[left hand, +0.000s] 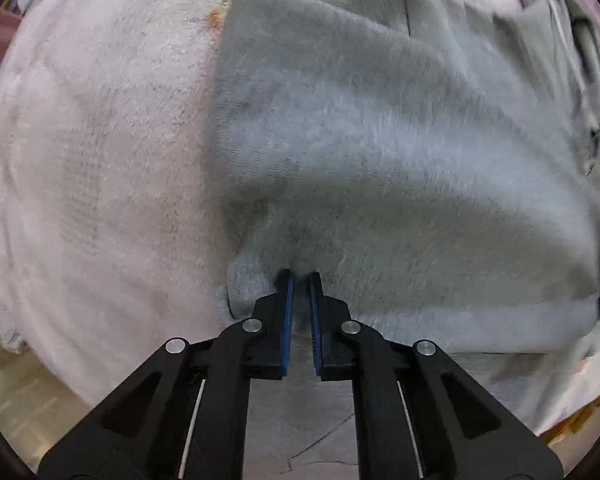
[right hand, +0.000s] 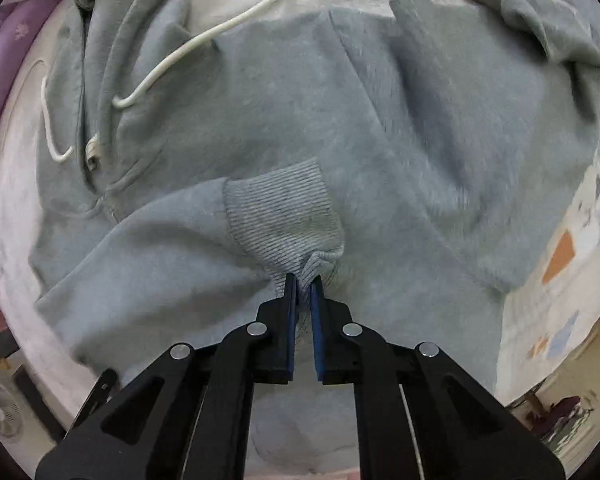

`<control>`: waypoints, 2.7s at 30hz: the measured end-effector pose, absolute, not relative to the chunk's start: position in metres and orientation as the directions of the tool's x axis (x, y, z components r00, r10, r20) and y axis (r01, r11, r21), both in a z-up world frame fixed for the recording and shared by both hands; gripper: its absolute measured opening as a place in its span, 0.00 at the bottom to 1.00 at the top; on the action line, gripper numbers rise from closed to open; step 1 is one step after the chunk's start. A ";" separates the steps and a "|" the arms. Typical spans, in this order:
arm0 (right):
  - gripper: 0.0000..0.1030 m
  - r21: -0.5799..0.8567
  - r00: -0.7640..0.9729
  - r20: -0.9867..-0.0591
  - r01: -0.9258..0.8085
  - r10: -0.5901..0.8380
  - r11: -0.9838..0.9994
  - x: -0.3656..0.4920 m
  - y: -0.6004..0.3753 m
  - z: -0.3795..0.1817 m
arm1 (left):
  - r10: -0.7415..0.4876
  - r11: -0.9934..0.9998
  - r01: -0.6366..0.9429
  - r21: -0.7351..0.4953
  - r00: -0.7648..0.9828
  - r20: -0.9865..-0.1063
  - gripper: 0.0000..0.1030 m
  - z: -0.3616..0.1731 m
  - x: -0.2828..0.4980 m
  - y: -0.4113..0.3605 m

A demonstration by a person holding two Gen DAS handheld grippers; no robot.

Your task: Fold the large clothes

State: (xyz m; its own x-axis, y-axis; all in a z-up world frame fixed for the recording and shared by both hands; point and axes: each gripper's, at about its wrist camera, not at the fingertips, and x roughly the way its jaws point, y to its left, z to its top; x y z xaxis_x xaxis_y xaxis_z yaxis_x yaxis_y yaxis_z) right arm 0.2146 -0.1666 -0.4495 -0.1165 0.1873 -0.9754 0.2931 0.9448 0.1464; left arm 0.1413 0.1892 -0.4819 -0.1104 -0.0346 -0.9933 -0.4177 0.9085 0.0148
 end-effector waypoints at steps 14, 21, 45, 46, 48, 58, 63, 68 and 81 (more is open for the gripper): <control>0.63 0.107 -0.072 -0.988 0.337 0.139 0.935 0.211 -0.215 -0.456 | -0.074 0.911 -0.412 0.006 -0.178 -0.981 0.00 -0.479 0.127 0.201; 0.02 0.154 0.091 -0.987 0.338 0.130 0.928 0.243 -0.222 -0.435 | -0.060 0.920 -0.391 0.021 -0.194 -0.979 0.01 -0.470 0.124 0.204; 0.03 0.135 -0.040 -0.988 0.213 0.147 0.968 0.187 -0.228 -0.443 | 0.021 0.973 -0.227 0.037 -0.073 -0.997 0.10 -0.465 0.186 0.180; 0.04 0.133 -0.034 -0.989 0.207 0.143 0.969 0.190 -0.233 -0.433 | 0.030 0.974 -0.223 0.046 -0.075 -0.997 0.12 -0.460 0.180 0.178; 0.16 0.133 -0.032 -0.989 0.177 0.141 0.975 0.195 -0.237 -0.413 | 0.036 0.973 -0.226 0.054 -0.085 -0.996 0.22 -0.449 0.170 0.173; 0.79 0.195 0.112 -0.976 0.093 0.185 0.976 0.167 -0.202 -0.291 | 0.059 0.975 -0.213 0.055 0.014 -0.998 0.60 -0.341 0.135 0.142; 0.81 0.181 0.163 -0.972 0.048 0.171 0.982 0.150 -0.193 -0.242 | 0.083 0.972 -0.224 0.065 0.071 -0.994 0.69 -0.285 0.117 0.138; 0.83 0.166 0.211 -0.964 0.012 0.160 0.986 0.116 -0.205 -0.207 | 0.121 0.966 -0.242 0.089 0.122 -0.985 0.69 -0.229 0.083 0.129; 0.83 0.173 0.275 -0.950 0.078 0.145 0.982 0.053 -0.229 -0.167 | 0.076 0.982 -0.183 0.037 0.207 -0.975 0.69 -0.172 0.010 0.088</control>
State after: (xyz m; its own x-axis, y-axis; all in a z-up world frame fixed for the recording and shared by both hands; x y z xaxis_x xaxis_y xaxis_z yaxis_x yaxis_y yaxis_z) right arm 0.0528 -0.2292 -0.1675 0.2750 0.1451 -0.9504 0.0782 0.9819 0.1726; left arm 0.0099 0.0877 -0.1725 0.2068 0.0758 -0.9754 -0.1834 0.9823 0.0374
